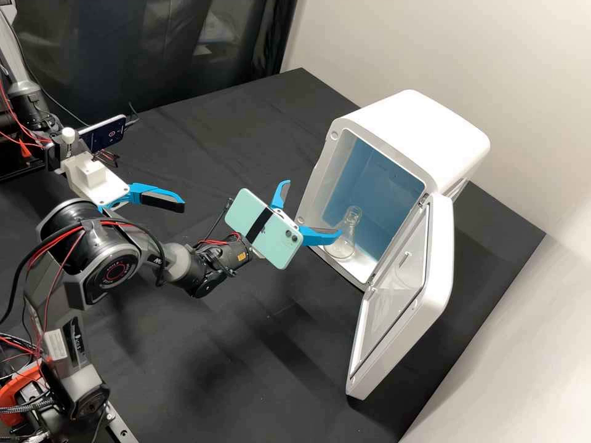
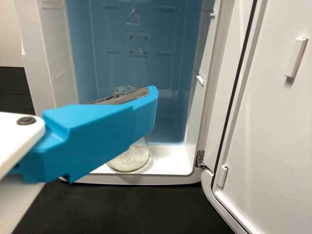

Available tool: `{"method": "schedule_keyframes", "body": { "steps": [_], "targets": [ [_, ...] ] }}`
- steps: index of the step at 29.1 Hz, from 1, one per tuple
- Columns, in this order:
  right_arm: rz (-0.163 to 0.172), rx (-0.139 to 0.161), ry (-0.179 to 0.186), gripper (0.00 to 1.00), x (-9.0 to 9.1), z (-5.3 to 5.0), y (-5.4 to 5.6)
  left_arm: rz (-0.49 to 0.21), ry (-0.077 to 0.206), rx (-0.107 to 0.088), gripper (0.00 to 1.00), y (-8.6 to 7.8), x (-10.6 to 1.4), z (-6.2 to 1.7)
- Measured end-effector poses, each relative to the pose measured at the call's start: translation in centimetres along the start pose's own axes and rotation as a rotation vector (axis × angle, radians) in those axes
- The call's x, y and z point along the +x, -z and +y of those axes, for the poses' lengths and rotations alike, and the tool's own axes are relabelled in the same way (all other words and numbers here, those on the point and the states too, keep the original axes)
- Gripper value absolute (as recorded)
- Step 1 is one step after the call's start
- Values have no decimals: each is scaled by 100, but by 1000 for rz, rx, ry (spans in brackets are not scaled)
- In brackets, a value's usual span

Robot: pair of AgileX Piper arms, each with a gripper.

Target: Take the flask out of the incubator

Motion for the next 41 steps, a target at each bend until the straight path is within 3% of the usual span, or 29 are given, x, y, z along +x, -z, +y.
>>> {"method": "schedule_keyframes", "body": {
  "steps": [12,17,19,22,27,35,41],
  "targets": [
    [0,0,0,100,0,0,0,0,0,0,100,0,0,0],
    [0,0,0,100,0,0,0,11,45,0,100,33,38,-138],
    [0,0,0,100,0,0,0,24,68,10,100,74,55,-210],
    [0,0,0,100,0,0,0,68,104,14,100,213,83,-321],
    [0,0,0,100,0,0,0,136,124,9,100,433,111,-392],
    [0,-1,0,100,0,0,0,255,113,2,100,825,120,-377],
    [0,-8,0,100,0,0,0,304,84,6,100,1027,145,-307]
  ]
}}
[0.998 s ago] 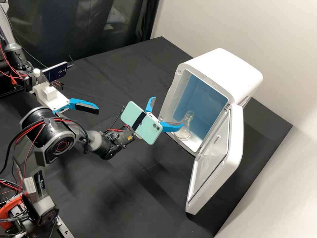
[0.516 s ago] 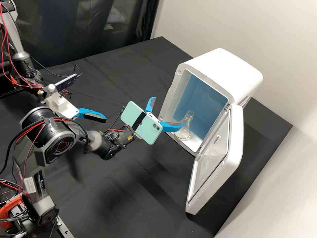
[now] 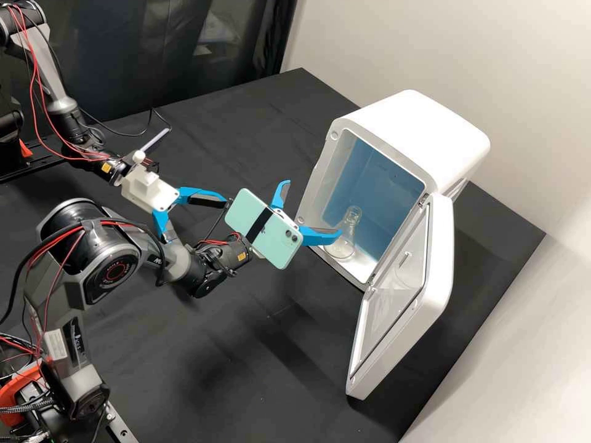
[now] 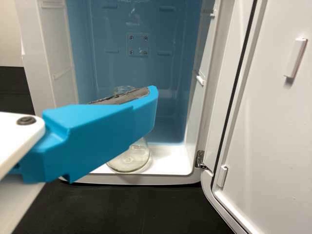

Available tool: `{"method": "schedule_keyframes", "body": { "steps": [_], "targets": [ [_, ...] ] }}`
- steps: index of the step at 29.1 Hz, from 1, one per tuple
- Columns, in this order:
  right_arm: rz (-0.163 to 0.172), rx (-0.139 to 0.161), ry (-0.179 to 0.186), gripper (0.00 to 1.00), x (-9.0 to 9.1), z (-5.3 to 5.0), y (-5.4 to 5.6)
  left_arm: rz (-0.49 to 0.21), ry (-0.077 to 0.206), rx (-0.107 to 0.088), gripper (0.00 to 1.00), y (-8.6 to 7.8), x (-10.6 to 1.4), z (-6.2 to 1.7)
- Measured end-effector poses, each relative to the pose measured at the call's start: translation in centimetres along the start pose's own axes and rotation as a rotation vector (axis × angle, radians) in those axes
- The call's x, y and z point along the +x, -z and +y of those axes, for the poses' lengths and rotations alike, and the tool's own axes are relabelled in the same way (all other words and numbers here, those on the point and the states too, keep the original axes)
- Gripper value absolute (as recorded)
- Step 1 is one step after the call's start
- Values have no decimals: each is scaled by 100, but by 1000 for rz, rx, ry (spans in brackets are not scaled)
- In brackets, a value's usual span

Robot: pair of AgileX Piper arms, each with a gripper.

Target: Take the flask out of the incubator

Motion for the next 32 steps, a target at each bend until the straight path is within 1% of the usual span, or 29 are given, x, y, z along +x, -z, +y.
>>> {"method": "schedule_keyframes", "body": {
  "steps": [6,11,14,32],
  "targets": [
    [0,-4,0,100,0,0,0,31,-40,-1,100,123,85,104],
    [0,-6,0,100,0,0,0,43,-55,-2,100,169,137,137],
    [0,-6,0,100,0,0,0,44,-57,-2,100,174,154,138],
    [0,-6,0,100,0,0,0,46,-57,-3,100,183,154,140]
  ]
}}
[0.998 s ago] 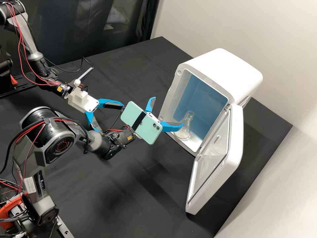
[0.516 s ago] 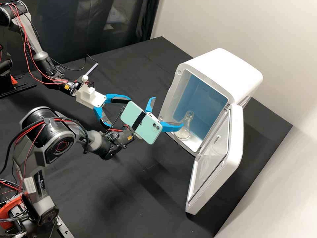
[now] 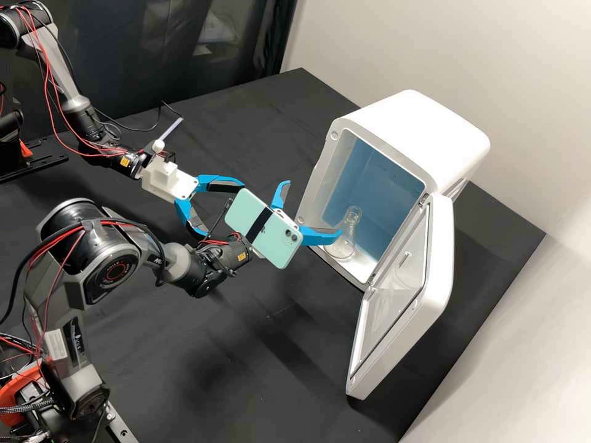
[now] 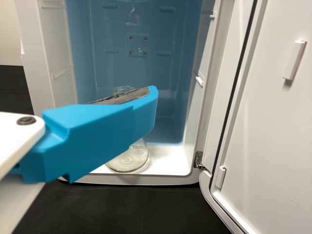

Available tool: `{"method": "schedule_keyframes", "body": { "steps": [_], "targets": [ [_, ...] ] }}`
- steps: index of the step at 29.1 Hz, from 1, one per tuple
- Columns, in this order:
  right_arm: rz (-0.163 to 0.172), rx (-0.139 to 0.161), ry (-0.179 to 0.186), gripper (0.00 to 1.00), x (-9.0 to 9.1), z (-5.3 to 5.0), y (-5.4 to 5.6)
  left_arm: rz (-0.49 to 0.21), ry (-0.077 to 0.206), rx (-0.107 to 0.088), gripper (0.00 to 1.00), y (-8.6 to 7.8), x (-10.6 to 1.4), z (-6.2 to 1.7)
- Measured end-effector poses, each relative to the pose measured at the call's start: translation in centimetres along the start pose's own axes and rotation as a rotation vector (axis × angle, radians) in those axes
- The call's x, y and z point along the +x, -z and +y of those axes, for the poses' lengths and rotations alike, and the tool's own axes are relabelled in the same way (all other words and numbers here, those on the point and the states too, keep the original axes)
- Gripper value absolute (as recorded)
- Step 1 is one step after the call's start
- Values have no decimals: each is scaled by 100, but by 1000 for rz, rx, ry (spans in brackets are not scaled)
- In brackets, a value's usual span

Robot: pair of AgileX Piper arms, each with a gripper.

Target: Take the flask out of the incubator

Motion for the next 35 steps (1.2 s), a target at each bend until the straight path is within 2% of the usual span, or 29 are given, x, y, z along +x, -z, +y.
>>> {"method": "schedule_keyframes", "body": {
  "steps": [4,7,9,12,16,22,26,33,35],
  "targets": [
    [5,1,-7,100,4,-1,-4,0,0,0,100,0,0,0],
    [-6,8,-7,100,24,-45,-47,0,0,0,100,0,0,0],
    [-22,8,8,100,43,-100,-96,0,0,0,100,0,0,0],
    [-64,8,42,100,76,-215,-217,0,0,0,100,0,0,0],
    [-114,-6,54,100,166,-311,-317,-2,0,1,100,-1,0,0],
    [-143,-35,24,100,339,-322,-377,-26,15,19,100,-20,-21,-31],
    [-158,-53,-12,100,482,-292,-424,-28,17,21,100,-22,-23,-34],
    [-199,-37,-64,100,634,-203,-528,-28,17,21,100,-22,-23,-34],
    [-203,-45,-73,100,670,-195,-532,-28,17,21,100,-22,-23,-34]
  ]
}}
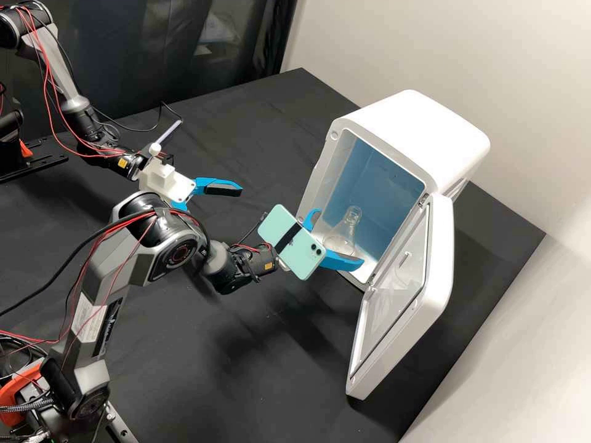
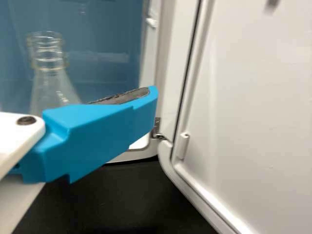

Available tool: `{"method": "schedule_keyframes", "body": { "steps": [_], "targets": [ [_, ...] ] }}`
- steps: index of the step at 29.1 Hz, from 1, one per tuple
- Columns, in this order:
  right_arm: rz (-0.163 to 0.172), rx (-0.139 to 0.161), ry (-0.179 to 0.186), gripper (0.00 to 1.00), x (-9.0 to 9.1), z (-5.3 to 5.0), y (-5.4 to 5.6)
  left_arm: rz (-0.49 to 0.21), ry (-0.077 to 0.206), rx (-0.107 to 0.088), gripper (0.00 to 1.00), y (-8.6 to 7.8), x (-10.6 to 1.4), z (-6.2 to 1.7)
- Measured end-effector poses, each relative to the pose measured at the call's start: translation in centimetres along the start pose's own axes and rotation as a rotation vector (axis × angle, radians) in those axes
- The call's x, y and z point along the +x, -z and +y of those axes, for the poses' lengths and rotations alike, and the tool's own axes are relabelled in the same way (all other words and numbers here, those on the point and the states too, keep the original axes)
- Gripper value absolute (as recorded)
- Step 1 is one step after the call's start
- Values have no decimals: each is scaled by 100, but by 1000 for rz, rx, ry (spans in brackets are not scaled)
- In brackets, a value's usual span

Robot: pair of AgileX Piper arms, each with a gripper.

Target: Take the flask out of the incubator

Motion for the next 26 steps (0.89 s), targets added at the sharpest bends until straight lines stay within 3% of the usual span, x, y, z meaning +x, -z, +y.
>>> {"method": "schedule_keyframes", "body": {
  "steps": [4,10,18,26],
  "targets": [
    [-16,5,9,100,102,-33,-11,-2,-14,1,100,-8,-11,47],
    [-42,-27,23,100,246,-131,16,-3,-20,1,100,-11,-17,67],
    [-5,-42,66,100,364,-269,206,-3,-21,1,100,-12,-18,72],
    [13,-44,57,100,471,-292,257,-3,-21,1,100,-12,-18,72]
  ]
}}
